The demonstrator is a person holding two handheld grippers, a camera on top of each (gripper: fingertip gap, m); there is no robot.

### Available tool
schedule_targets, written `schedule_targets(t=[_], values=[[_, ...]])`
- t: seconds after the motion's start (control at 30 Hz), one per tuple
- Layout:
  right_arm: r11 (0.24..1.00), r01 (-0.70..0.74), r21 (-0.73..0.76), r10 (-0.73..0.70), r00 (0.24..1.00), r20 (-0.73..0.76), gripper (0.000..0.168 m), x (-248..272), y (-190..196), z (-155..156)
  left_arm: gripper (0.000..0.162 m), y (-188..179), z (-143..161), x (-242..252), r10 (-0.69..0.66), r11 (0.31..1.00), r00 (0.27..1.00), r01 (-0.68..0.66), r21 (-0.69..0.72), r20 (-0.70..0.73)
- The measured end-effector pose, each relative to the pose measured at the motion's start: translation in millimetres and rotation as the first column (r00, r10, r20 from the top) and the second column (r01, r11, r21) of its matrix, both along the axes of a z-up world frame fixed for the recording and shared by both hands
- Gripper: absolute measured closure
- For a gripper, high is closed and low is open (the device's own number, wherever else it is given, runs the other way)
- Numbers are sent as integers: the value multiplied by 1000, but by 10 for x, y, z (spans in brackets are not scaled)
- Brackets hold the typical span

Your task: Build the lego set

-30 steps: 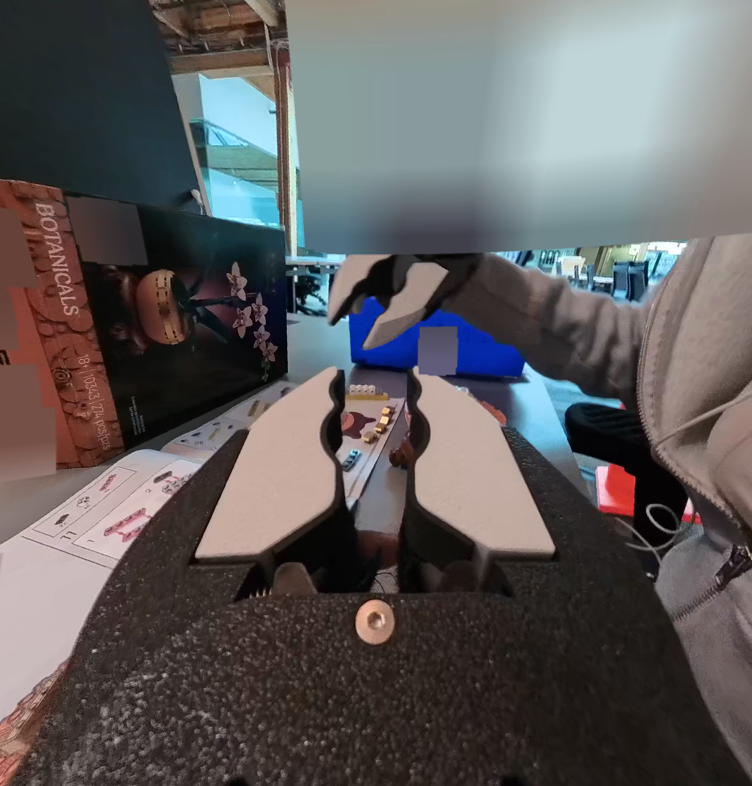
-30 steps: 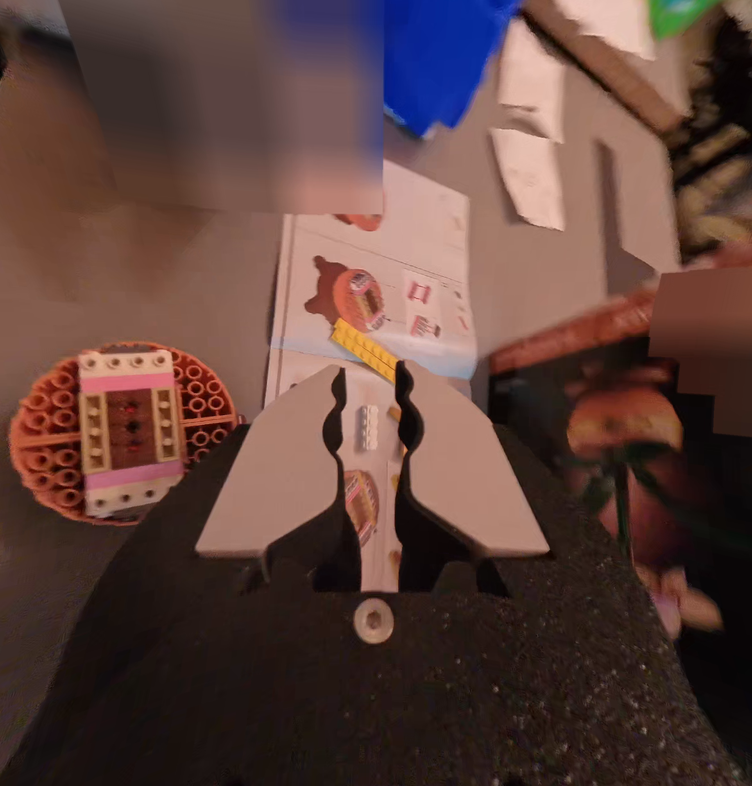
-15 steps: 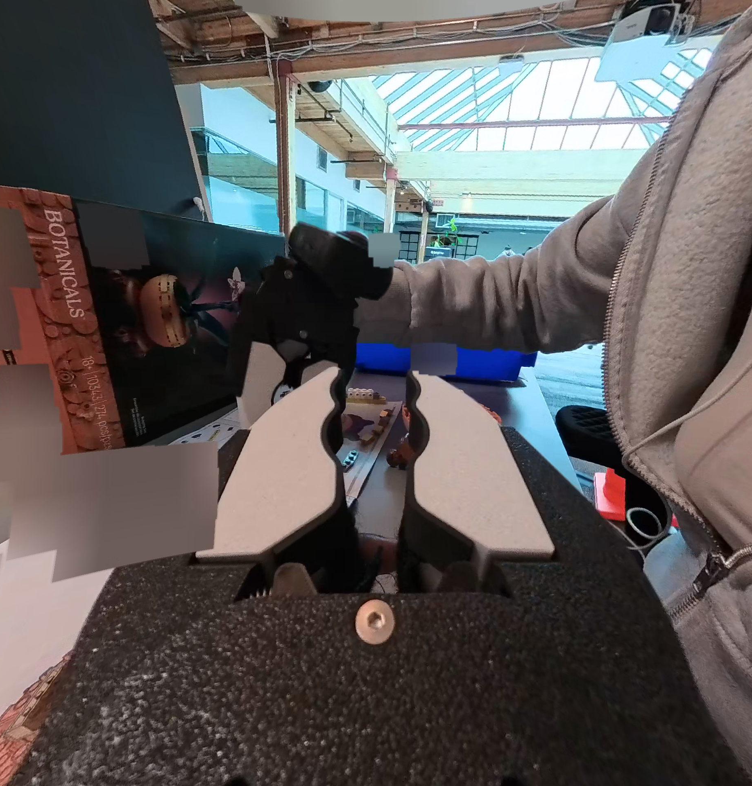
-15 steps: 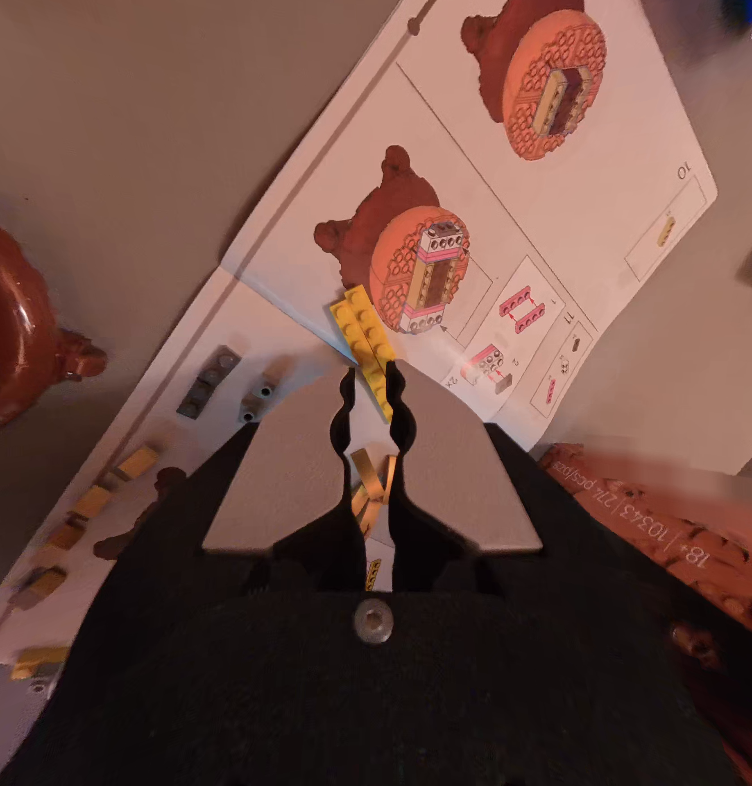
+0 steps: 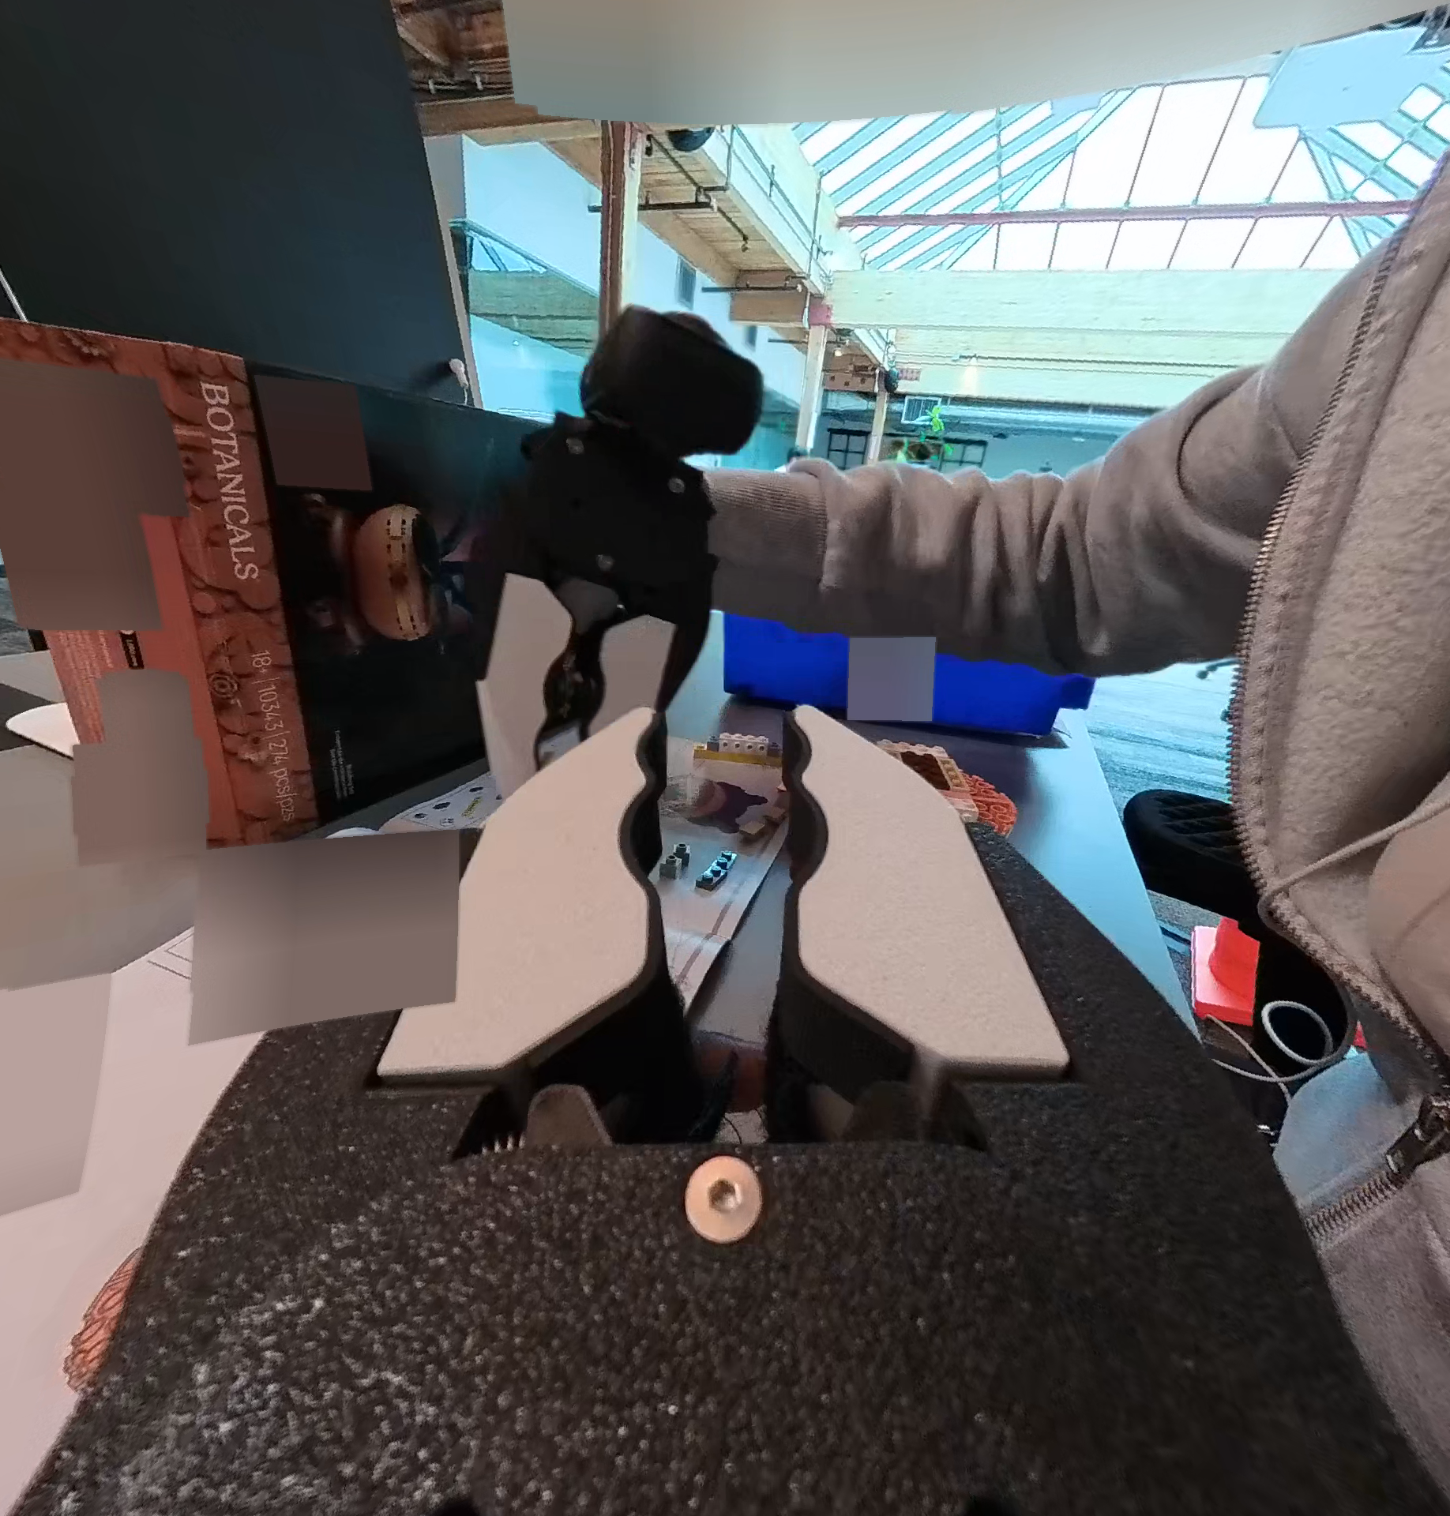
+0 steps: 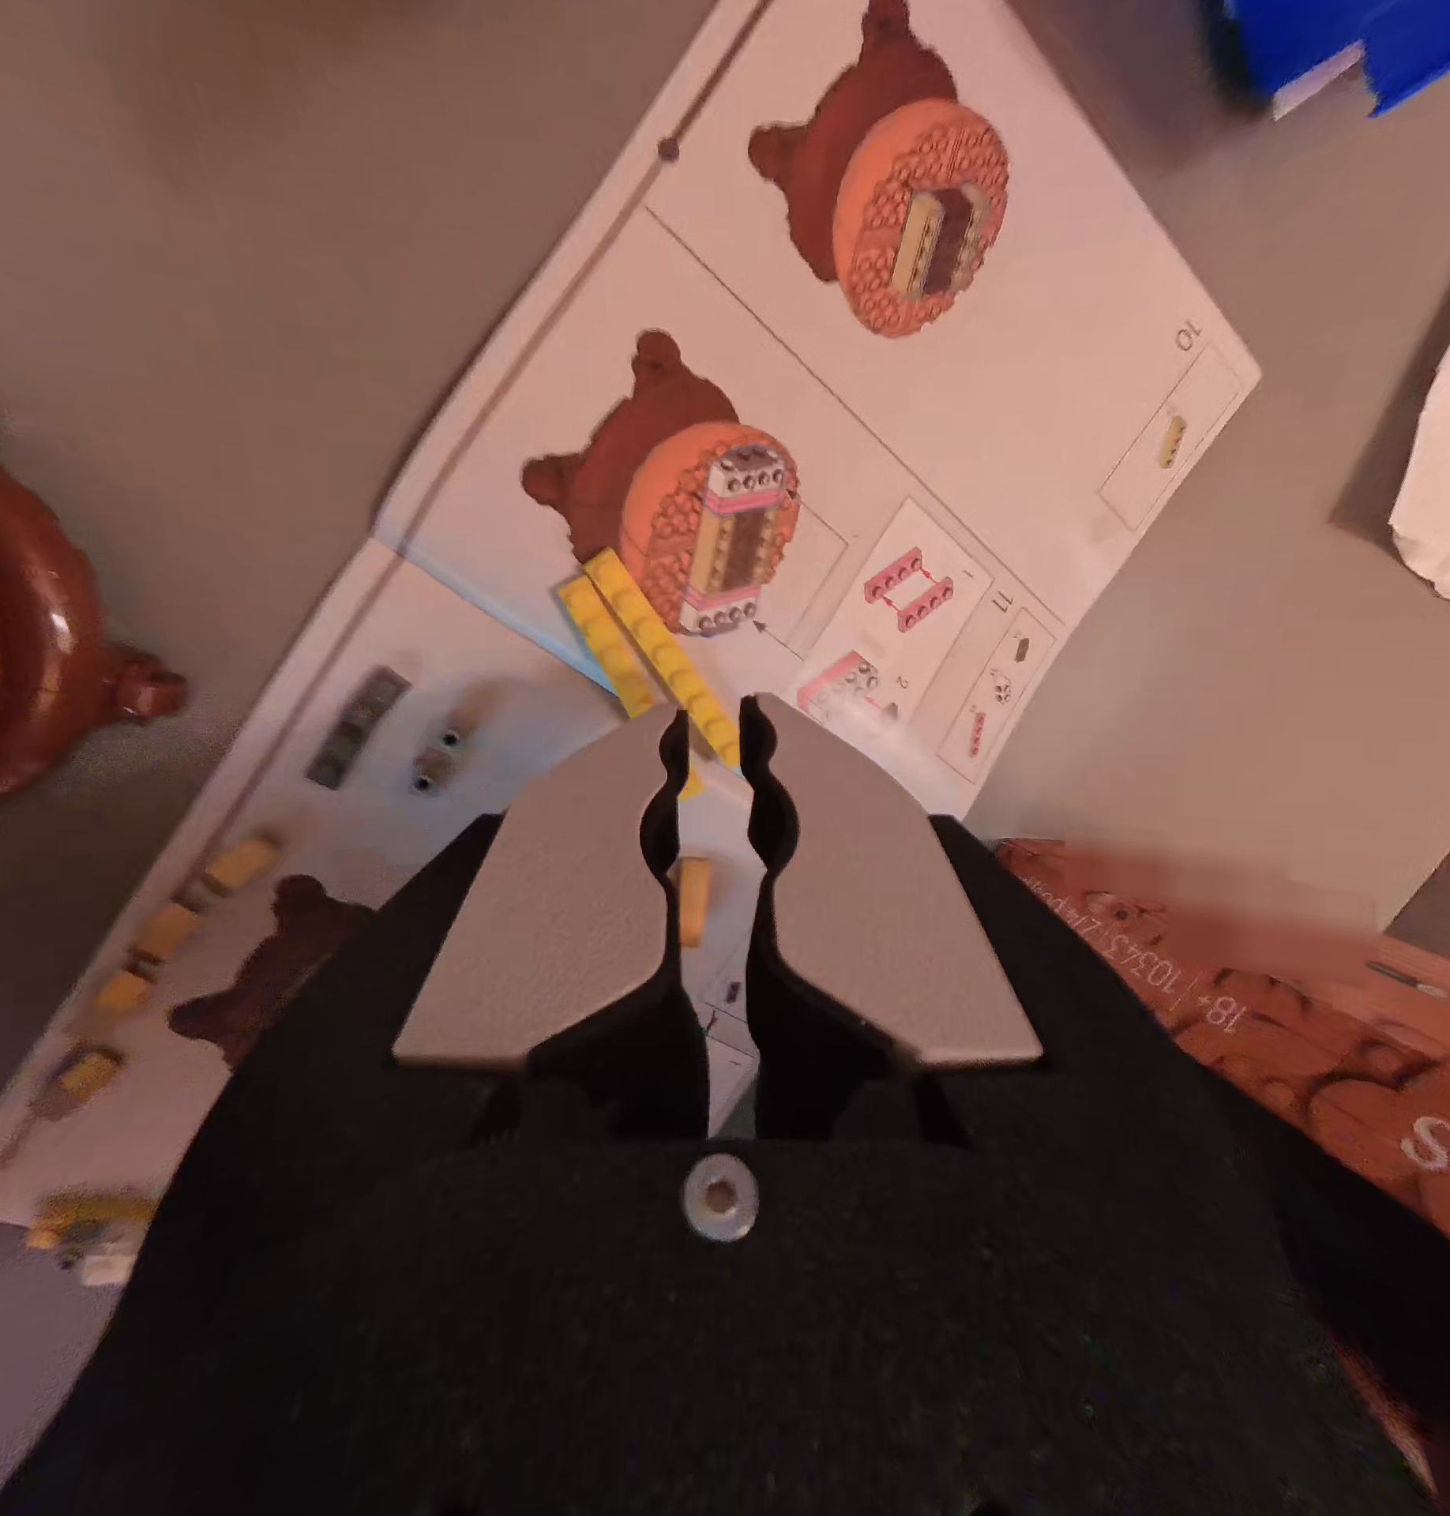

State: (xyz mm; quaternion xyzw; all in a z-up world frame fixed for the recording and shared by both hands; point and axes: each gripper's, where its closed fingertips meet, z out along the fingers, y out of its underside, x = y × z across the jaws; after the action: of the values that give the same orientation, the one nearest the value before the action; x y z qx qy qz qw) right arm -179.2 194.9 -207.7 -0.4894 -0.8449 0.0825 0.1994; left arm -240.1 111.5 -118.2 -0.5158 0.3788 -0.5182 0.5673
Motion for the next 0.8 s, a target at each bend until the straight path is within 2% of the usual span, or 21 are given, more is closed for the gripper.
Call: schedule_targets(t=[0.17,0.3,0.4,0.53,0.67,0.8], values=[[995,-97,-10,98,983,158,156,50,59,-224,136,-35,-5,15,-16,1000,1000,16,17,-10],[989,-149,15,144,970,194,157,-6,59,-310,136,-17,-1,0,-13,1000,1000,13,3,0],[992,-123,-21,125,970,211,161,21,26,-299,136,49,-8,-23,29,1000,1000,-29,-11,-5],[999,23,-47,-17,993,116,161,-23,-23,44,130,287,-99,-120,224,974,968,-222,33,-111],[987,144,-71,-137,986,93,161,-121,-307,456,129,215,-195,-40,226,970,949,-199,139,-219],[979,185,-85,-176,979,102,161,-274,-635,606,133,111,-196,68,223,965,944,-178,194,-242]])
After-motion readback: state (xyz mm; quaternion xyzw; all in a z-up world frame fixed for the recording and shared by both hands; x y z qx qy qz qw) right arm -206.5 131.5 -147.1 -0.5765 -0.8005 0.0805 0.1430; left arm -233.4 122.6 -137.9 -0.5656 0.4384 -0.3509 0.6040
